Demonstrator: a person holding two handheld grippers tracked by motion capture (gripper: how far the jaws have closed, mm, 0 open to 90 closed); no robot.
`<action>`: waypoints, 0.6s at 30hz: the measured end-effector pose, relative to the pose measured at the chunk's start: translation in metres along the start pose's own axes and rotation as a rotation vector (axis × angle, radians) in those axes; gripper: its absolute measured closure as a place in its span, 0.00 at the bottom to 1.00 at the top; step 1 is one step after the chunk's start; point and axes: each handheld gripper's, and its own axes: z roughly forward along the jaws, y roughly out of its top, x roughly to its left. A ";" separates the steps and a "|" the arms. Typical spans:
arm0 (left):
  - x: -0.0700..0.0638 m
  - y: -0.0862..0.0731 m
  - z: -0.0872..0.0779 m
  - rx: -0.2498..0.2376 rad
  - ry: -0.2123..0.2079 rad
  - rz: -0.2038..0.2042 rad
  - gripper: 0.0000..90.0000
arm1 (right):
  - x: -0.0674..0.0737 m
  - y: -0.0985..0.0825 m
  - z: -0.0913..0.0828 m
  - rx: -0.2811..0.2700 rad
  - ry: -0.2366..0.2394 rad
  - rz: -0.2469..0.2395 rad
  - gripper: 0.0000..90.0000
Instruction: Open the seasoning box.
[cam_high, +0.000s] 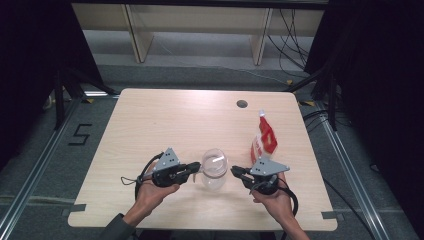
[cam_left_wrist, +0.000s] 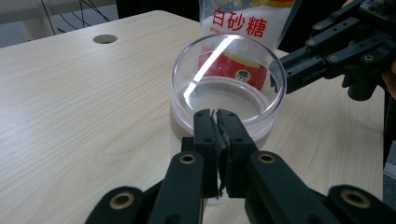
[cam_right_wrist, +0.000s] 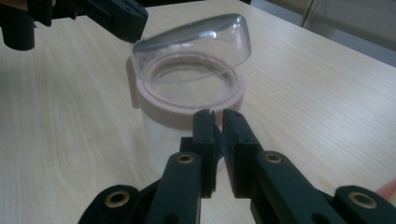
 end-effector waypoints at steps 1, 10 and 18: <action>0.000 0.000 0.000 -0.001 -0.001 -0.002 0.96 | -0.001 0.001 0.001 0.000 0.004 -0.007 0.95; 0.001 0.000 0.000 -0.004 -0.009 -0.011 0.95 | 0.000 0.009 0.013 -0.019 0.019 -0.012 0.96; 0.001 0.001 -0.008 -0.004 0.007 -0.011 0.63 | 0.004 0.017 0.018 -0.030 0.026 -0.021 0.96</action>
